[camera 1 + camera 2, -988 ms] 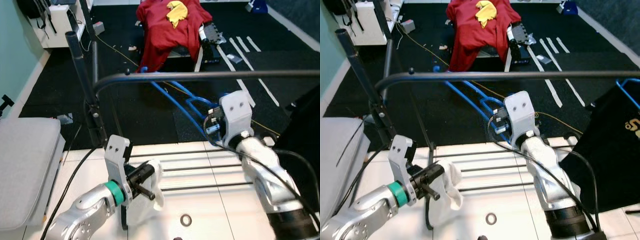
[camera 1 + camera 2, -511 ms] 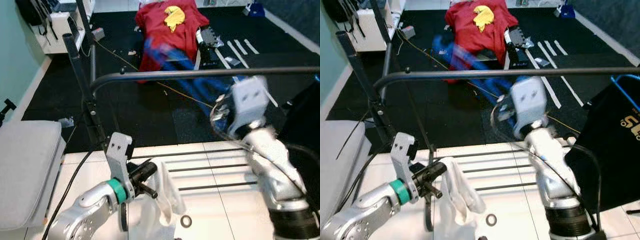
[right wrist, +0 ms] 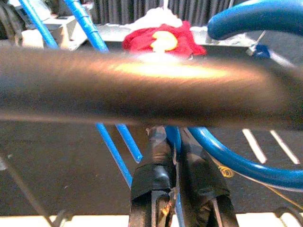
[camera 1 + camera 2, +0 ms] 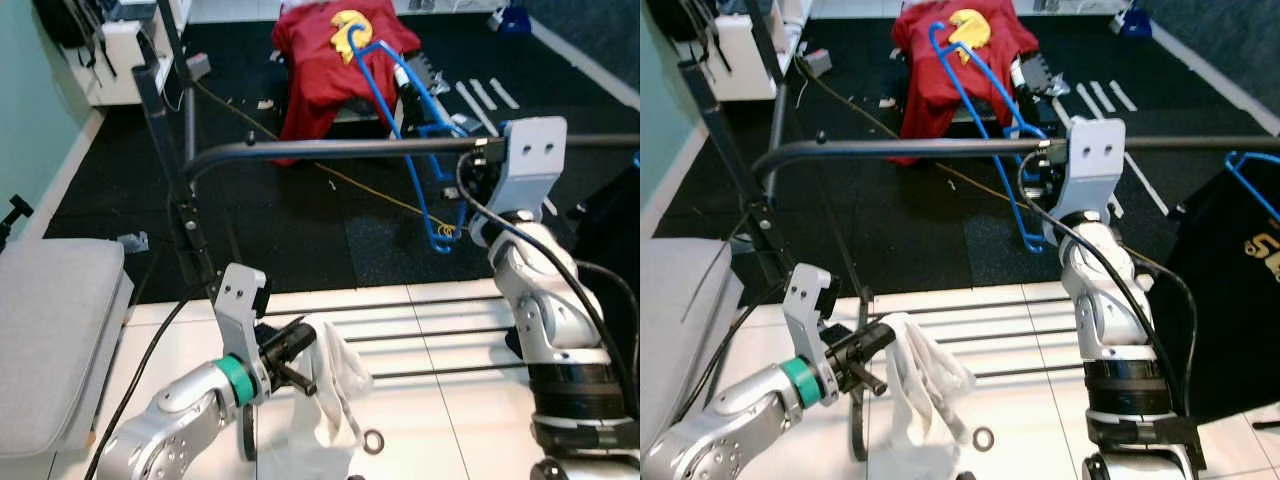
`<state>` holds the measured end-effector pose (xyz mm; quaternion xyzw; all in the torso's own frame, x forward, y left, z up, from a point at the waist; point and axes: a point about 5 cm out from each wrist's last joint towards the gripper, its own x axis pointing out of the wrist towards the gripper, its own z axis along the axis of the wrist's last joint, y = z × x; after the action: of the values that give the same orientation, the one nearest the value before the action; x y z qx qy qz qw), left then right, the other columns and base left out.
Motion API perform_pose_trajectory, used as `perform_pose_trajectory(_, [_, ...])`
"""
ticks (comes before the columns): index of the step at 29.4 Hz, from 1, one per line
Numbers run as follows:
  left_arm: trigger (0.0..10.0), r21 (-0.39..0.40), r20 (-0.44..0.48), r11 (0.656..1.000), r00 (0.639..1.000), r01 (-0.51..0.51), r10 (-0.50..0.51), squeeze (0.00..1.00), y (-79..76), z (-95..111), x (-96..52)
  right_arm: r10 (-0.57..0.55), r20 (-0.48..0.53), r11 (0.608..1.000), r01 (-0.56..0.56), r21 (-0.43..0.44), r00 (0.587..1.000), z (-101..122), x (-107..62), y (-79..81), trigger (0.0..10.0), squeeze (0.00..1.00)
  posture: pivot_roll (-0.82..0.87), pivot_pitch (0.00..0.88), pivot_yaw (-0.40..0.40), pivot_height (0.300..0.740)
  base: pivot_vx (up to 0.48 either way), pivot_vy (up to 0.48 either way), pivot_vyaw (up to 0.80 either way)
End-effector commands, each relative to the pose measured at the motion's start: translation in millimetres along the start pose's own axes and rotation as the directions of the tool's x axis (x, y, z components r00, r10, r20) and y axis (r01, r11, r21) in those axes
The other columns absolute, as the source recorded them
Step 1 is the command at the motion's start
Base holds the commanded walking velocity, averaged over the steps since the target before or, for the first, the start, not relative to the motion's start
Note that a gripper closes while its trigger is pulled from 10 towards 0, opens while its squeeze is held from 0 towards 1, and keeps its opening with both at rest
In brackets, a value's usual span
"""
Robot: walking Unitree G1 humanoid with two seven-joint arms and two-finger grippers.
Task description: Hang hanger
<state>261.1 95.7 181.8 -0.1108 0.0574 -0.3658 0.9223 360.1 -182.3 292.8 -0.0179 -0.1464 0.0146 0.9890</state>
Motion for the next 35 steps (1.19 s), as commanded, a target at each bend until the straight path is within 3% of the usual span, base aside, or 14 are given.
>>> perform_pose_trajectory(1, [10.0,-0.005,0.006,1.000,1.000,-0.006,0.006,0.00,-0.4,-2,-2.7,-0.004,-0.039,0.998,0.007,0.060,0.999,-5,2.0,-2.0,10.0,0.96,-0.25,0.193,0.072,0.740,0.000,0.000,0.00])
perform_pose_trajectory(8, [10.0,-0.006,0.006,1.000,1.000,-0.008,0.008,0.00,-0.1,-2,-3.0,0.004,-0.107,0.994,0.007,0.107,0.994,-21,0.2,0.0,10.0,1.00,-0.25,0.194,0.076,0.740,0.000,0.000,0.00])
perform_pose_trajectory(12, [10.0,-0.005,0.004,1.000,1.000,-0.003,0.003,0.00,-0.8,-2,-2.0,0.030,-0.056,1.000,-0.030,-0.005,0.998,-23,-9.8,6.3,10.0,0.97,-0.25,0.195,0.078,0.740,0.000,0.000,0.00])
perform_pose_trajectory(16, [10.0,-0.005,0.004,1.000,1.000,-0.003,0.003,0.00,-0.8,-2,-2.0,0.030,-0.056,1.000,-0.030,-0.005,0.998,-23,-9.8,6.3,10.0,0.97,-0.25,0.195,0.078,0.740,0.000,0.000,0.00])
perform_pose_trajectory(17, [10.0,-0.006,0.003,1.000,1.000,-0.001,0.001,0.00,-1.4,-2,-1.9,0.058,-0.001,0.995,-0.058,-0.087,0.998,-22,-24.3,13.8,10.0,0.00,-0.25,0.197,0.073,0.740,0.000,0.000,0.00])
perform_pose_trajectory(22, [10.0,-0.007,0.003,1.000,1.000,0.000,0.000,0.00,-2.0,-3,-2.2,0.070,0.050,0.984,-0.060,-0.167,0.996,-25,-45.6,21.3,10.0,0.00,-0.26,0.199,0.068,0.740,0.000,0.000,0.00])
perform_pose_trajectory(23, [10.0,-0.008,0.002,1.000,1.000,0.000,0.000,0.00,-2.0,-3,-2.2,0.082,0.077,0.977,-0.065,-0.201,0.994,-34,-75.6,30.6,10.0,0.00,-0.26,0.200,0.067,0.740,0.000,0.000,0.00])
perform_pose_trajectory(26, [10.0,-0.008,0.002,1.000,1.000,0.000,0.000,0.00,-2.0,-3,-2.2,0.082,0.077,0.977,-0.065,-0.201,0.994,-34,-75.6,30.6,10.0,0.00,-0.26,0.200,0.067,0.740,0.000,0.000,0.00])
perform_pose_trajectory(27, [10.0,-0.008,0.000,1.000,1.000,0.004,-0.004,0.00,-1.8,-4,-2.5,0.111,0.086,0.966,-0.087,-0.244,0.990,-43,-109.3,40.8,10.0,0.00,-0.28,0.202,0.072,0.740,0.000,0.000,0.00])
perform_pose_trajectory(29, [10.0,-0.008,0.000,1.000,1.000,0.004,-0.004,0.00,-1.8,-4,-2.5,0.111,0.086,0.966,-0.087,-0.244,0.990,-43,-109.3,40.8,10.0,0.00,-0.28,0.202,0.072,0.740,0.000,0.000,0.00])
perform_pose_trajectory(30, [10.0,-0.007,-0.005,1.000,1.000,0.013,-0.013,0.00,-1.6,-4,-2.0,0.124,0.058,0.952,-0.102,-0.290,0.991,-55,-140.5,46.4,10.0,0.00,-0.29,0.202,0.079,0.740,0.000,0.000,0.00])
perform_pose_trajectory(31, [10.0,-0.007,-0.005,1.000,1.000,0.013,-0.013,0.00,-1.6,-4,-2.0,0.124,0.058,0.952,-0.102,-0.290,0.991,-55,-140.5,46.4,10.0,0.00,-0.29,0.202,0.079,0.740,0.000,0.000,0.00])
perform_pose_trajectory(32, [10.0,-0.005,-0.008,1.000,1.000,0.021,-0.021,0.00,-1.4,-3,-1.0,0.133,0.008,0.941,-0.124,-0.314,0.991,-69,-164.0,48.9,10.0,0.00,-0.29,0.201,0.081,0.740,0.000,0.000,0.00])
perform_pose_trajectory(35, [10.0,-0.004,-0.010,1.000,1.000,0.027,-0.027,0.00,-1.4,-3,-0.2,0.149,-0.050,0.927,-0.157,-0.341,0.988,-83,-179.6,49.9,10.0,0.00,-0.30,0.200,0.084,0.740,0.000,0.000,0.00])
